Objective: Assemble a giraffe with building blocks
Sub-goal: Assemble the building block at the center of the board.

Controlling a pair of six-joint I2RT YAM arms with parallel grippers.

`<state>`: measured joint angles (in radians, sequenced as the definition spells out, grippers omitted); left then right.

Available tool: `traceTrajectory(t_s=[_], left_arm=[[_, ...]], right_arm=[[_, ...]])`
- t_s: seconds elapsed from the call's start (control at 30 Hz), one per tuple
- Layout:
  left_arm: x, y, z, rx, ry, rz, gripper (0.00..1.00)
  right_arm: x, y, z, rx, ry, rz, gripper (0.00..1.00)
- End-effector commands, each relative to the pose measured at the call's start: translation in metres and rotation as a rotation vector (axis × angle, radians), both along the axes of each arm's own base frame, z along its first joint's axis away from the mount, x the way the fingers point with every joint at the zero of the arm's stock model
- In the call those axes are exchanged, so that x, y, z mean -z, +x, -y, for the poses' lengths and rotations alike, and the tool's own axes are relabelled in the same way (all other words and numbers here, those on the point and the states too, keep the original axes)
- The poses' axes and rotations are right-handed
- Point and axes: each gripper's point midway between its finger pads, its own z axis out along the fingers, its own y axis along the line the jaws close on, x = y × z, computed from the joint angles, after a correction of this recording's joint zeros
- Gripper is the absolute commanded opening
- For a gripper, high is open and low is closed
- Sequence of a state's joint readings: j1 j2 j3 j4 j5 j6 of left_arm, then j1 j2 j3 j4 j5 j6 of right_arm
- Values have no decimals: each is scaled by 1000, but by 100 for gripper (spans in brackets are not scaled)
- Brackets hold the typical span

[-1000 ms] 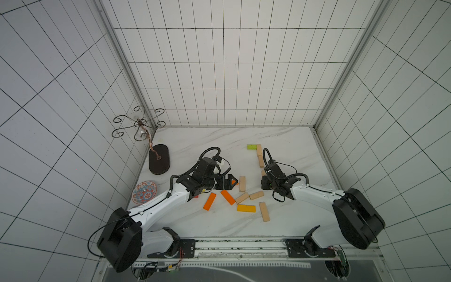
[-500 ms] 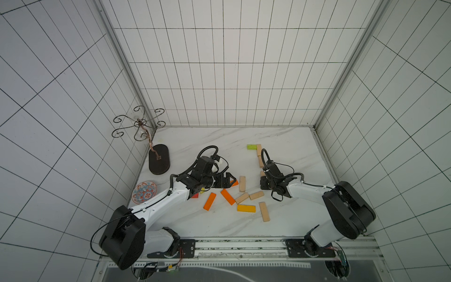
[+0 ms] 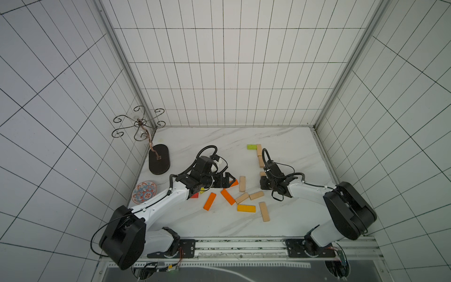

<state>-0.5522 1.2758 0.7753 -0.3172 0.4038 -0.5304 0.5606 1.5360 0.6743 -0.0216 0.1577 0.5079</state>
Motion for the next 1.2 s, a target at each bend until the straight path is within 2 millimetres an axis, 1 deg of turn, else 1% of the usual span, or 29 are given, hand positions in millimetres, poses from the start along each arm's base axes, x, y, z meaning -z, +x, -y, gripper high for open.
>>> traceTrajectory(t_s=[0.0,0.27,0.37,0.53,0.63,0.77,1.17], left_arm=[[-3,1,-1,6,-11,19,96],[-2,2,-2,5,-7,17,96],[0,2,-4,2,-5,14,96],[1,3,-6,-1,-5,13,96],[1,3,-8,-6,-6,12,96],[3,3,-9,-6,-5,9,96],[4,4,-10,-8,-8,9,96]], right_arm=[[-2,-7,5,6,2,-19,50],[12,-21,8,17,16,-72,47],[16,-22,9,34,24,-77,44],[21,-20,11,53,13,-83,37],[21,-18,10,58,13,-79,29],[22,-14,10,58,4,-74,24],[25,-2,16,85,-24,-62,21]])
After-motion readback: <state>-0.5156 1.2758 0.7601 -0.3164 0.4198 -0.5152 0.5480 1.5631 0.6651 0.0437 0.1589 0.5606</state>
